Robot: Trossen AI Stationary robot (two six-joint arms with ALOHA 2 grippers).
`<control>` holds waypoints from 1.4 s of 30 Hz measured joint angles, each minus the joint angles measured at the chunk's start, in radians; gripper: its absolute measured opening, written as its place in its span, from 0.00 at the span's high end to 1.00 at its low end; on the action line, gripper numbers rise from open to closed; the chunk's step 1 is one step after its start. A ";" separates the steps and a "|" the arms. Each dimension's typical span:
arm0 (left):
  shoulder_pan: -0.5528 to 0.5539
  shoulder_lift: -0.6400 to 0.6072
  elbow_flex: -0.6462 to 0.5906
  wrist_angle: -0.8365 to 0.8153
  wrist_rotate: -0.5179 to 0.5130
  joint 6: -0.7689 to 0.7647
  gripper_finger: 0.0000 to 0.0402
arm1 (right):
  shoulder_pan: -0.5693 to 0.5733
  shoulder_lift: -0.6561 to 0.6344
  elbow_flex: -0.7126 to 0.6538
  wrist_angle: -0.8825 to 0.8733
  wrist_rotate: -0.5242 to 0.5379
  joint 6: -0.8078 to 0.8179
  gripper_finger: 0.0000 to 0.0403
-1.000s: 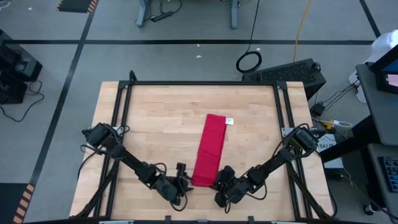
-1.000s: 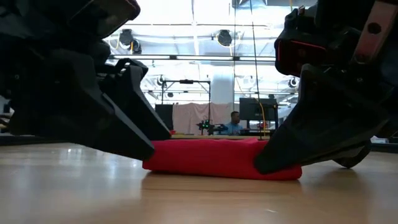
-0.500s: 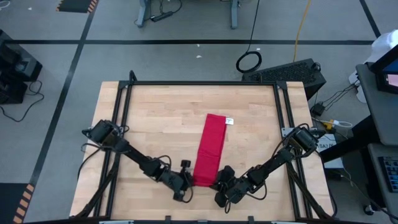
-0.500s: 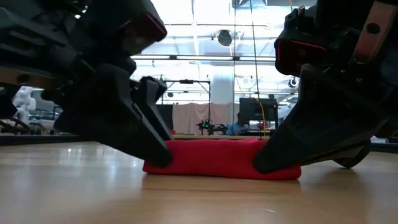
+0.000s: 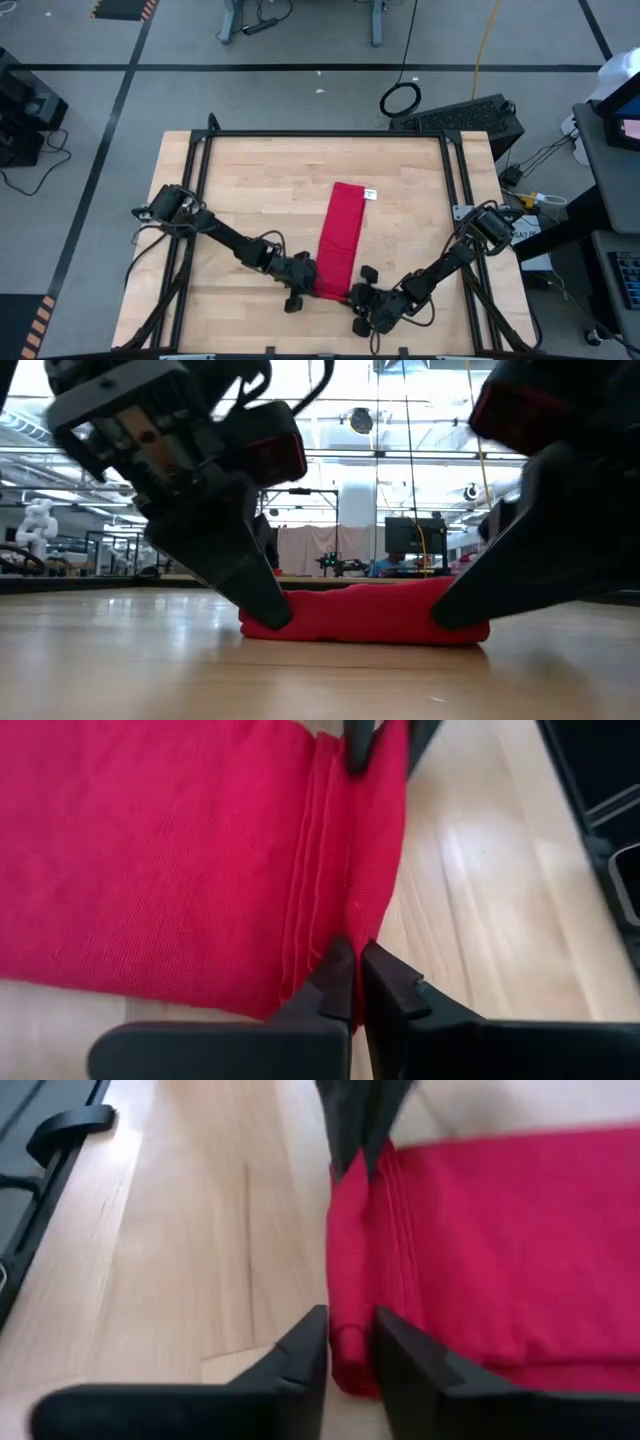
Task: Roll towel
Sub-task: Roll the red towel
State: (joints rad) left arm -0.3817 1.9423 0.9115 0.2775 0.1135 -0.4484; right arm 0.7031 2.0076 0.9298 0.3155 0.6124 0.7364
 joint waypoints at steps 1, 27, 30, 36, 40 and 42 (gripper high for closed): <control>0.010 0.000 0.000 -0.001 0.026 -0.015 0.98 | 0.010 -0.003 0.001 0.000 0.028 -0.031 0.79; 0.080 0.002 -0.001 -0.009 0.130 -0.122 0.99 | 0.031 0.050 0.073 -0.031 0.162 -0.375 0.60; 0.080 0.002 -0.002 -0.009 0.129 -0.122 0.99 | 0.016 0.050 0.073 -0.040 0.132 -0.362 0.60; 0.080 0.002 -0.002 -0.008 0.127 -0.122 0.98 | -0.004 0.048 0.073 -0.106 0.093 -0.259 0.60; 0.080 0.002 -0.002 -0.008 0.126 -0.122 0.97 | -0.004 0.048 0.073 -0.111 0.094 -0.228 0.60; 0.080 0.002 -0.002 -0.006 0.125 -0.119 0.97 | -0.004 0.048 0.073 -0.118 0.094 -0.200 0.60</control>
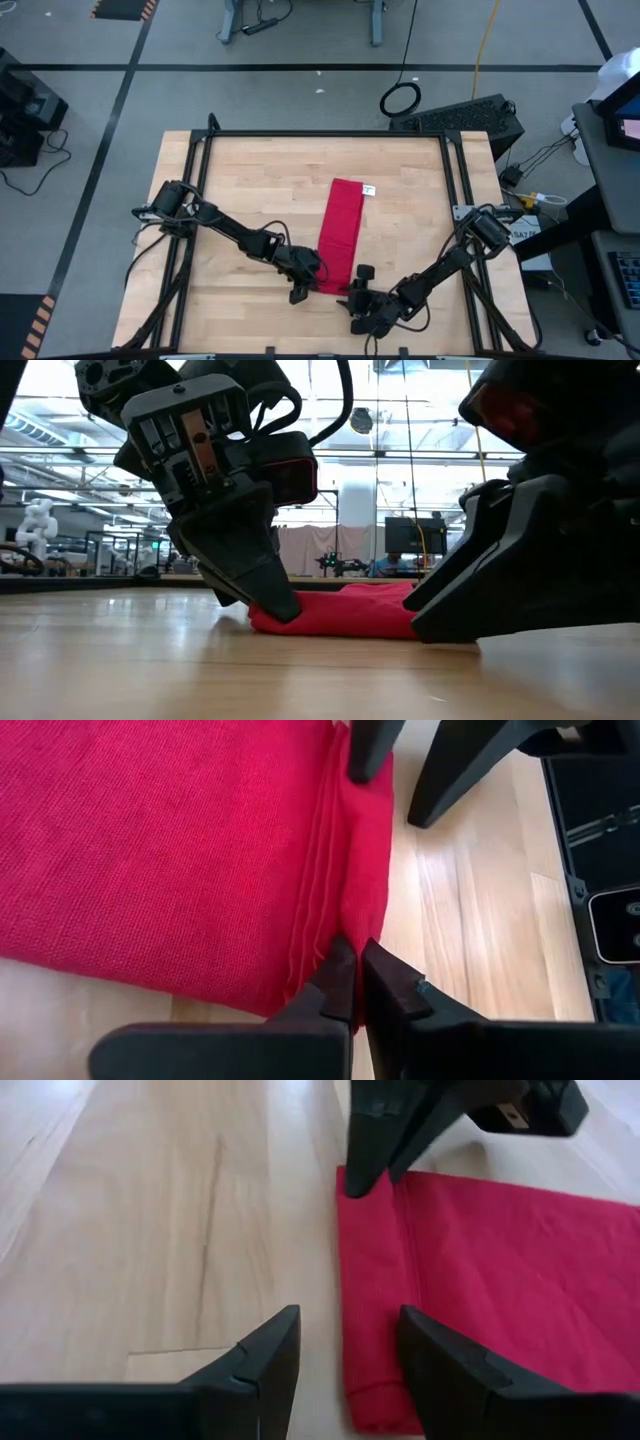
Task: Roll towel
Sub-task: Roll the red towel
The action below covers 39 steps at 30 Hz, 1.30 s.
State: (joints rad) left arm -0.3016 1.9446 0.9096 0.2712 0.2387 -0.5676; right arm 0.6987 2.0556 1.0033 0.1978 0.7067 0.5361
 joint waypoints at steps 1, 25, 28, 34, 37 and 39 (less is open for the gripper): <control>0.000 0.000 0.000 0.001 -0.001 0.001 0.97 | 0.000 0.000 0.000 -0.007 0.001 0.021 0.60; -0.016 -0.197 -0.002 -0.255 -0.074 0.232 0.55 | -0.011 -0.005 0.002 -0.092 -0.107 0.355 0.93; -0.082 -0.227 -0.001 -0.227 -0.202 0.374 0.55 | -0.011 -0.004 0.002 -0.090 -0.106 0.429 0.93; -0.236 -0.150 -0.001 -0.112 -0.449 0.597 0.55 | -0.013 -0.002 0.001 -0.073 -0.108 0.525 0.93; -0.276 -0.092 -0.002 -0.064 -0.586 0.656 0.55 | -0.014 -0.001 0.000 -0.053 -0.113 0.530 0.94; -0.290 -0.078 -0.002 -0.052 -0.611 0.689 0.55 | -0.015 -0.001 0.000 -0.042 -0.114 0.532 0.94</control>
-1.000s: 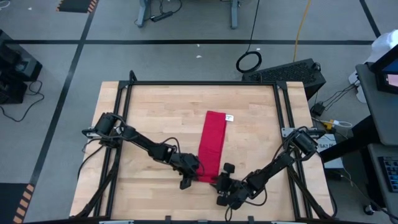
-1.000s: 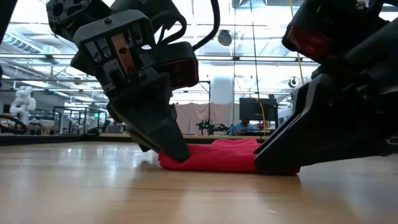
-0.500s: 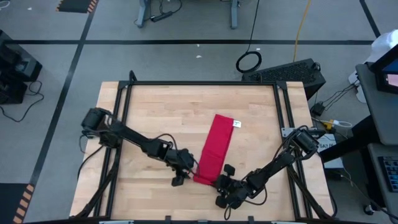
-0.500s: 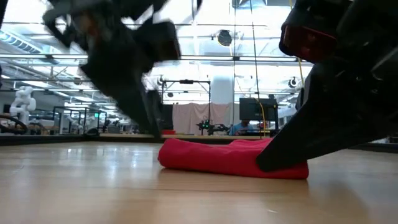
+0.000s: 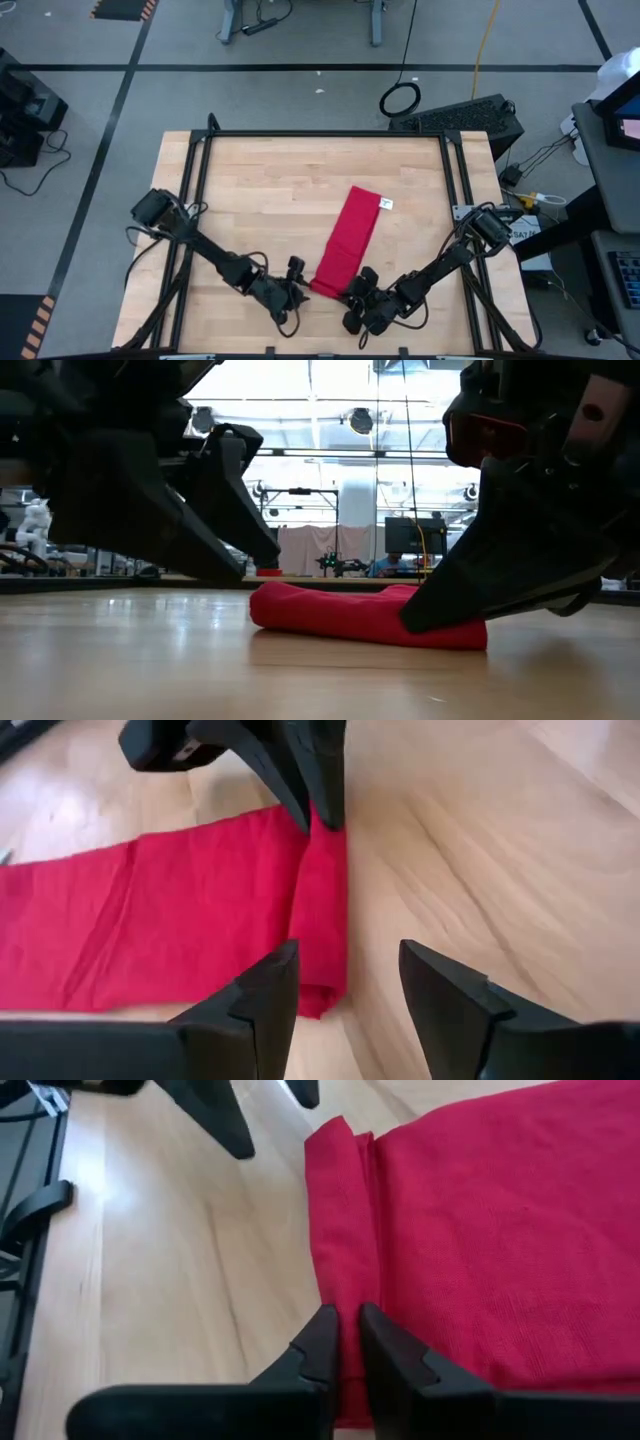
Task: Roll towel
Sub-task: Roll the red towel
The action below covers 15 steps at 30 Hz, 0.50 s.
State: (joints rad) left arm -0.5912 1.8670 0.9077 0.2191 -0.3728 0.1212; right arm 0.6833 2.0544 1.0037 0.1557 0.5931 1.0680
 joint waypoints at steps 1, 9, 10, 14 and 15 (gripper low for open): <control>-0.003 0.009 0.000 0.016 -0.006 0.005 0.55 | -0.002 0.000 0.000 0.001 -0.003 0.003 0.94; 0.020 0.019 0.001 0.002 0.032 0.017 0.55 | -0.015 0.000 0.000 0.009 -0.027 -0.001 0.94; 0.026 0.019 0.001 0.002 0.052 0.021 0.55 | -0.015 0.000 -0.001 0.010 -0.027 -0.002 0.94; 0.049 0.023 0.001 -0.018 0.111 0.018 0.55 | -0.016 0.000 -0.001 0.011 -0.026 -0.002 0.94; 0.055 0.025 0.001 -0.022 0.112 0.017 0.55 | -0.016 0.000 -0.001 0.011 -0.025 -0.002 0.94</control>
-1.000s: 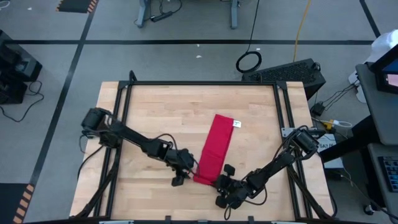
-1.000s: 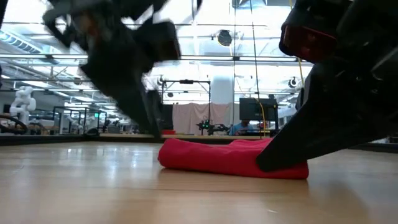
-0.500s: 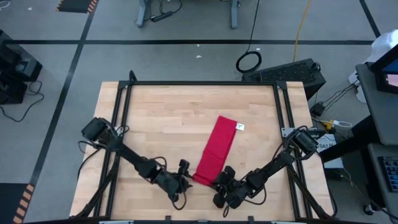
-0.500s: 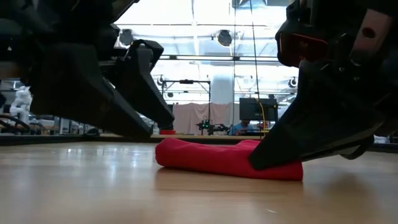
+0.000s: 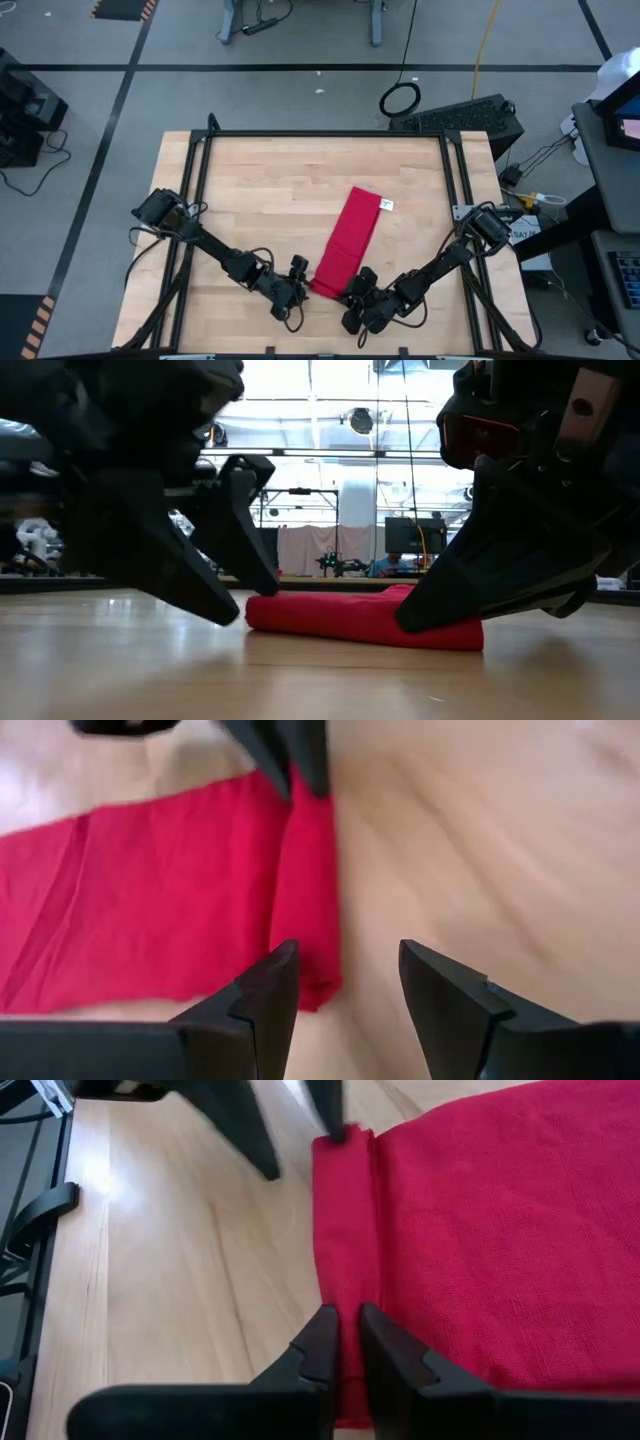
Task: Roll towel
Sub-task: Roll the red towel
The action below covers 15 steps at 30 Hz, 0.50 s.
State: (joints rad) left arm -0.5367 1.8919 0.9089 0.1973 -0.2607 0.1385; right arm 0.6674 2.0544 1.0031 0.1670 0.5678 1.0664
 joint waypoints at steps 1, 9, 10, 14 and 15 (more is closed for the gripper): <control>0.005 0.001 0.000 -0.006 -0.001 0.002 0.55 | 0.000 0.000 0.000 0.001 0.000 0.000 0.94; 0.034 0.007 0.000 0.003 0.023 0.029 0.55 | 0.000 0.000 0.000 0.010 0.001 -0.002 0.94; 0.039 0.007 0.000 0.003 0.038 0.029 0.55 | 0.000 0.000 0.000 0.010 0.002 -0.002 0.94; 0.055 0.007 0.000 0.004 0.077 0.028 0.55 | 0.000 0.000 -0.001 0.015 0.002 -0.002 0.94; 0.057 0.007 0.000 0.003 0.083 0.028 0.55 | 0.000 0.001 -0.001 0.020 0.002 -0.002 0.94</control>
State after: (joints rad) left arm -0.4794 1.8988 0.9089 0.2005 -0.1778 0.1665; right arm 0.6674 2.0552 1.0023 0.1873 0.5694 1.0640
